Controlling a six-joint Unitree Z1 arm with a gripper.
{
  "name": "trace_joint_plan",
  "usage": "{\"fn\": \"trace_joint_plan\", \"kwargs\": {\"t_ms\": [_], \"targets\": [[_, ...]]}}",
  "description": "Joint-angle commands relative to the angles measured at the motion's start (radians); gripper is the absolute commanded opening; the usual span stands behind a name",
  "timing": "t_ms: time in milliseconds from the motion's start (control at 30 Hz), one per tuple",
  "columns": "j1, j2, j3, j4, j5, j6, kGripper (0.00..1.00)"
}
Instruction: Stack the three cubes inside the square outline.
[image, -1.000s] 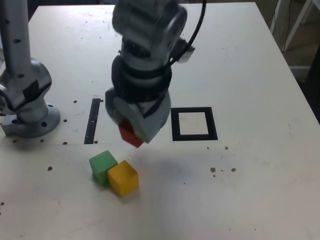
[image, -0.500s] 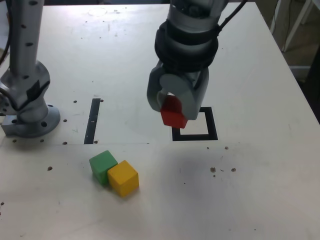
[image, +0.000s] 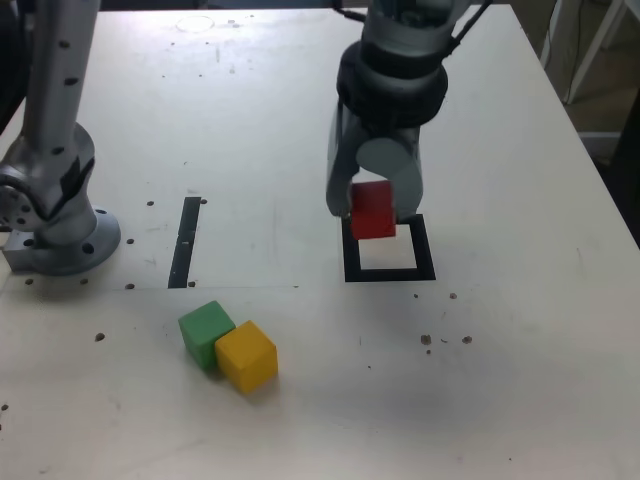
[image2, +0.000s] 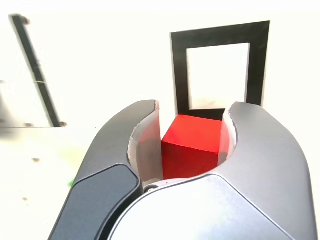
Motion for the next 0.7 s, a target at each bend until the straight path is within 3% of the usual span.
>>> {"fn": "trace_joint_plan", "kwargs": {"t_ms": [0, 267, 667], "targets": [[0.022, 0.013, 0.031, -0.032, -0.006, 0.001, 0.24], [0.04, 0.074, 0.057, -0.056, -0.01, 0.0, 0.24], [0.082, 0.109, 0.0, -0.047, 0.024, 0.006, 0.24]]}}
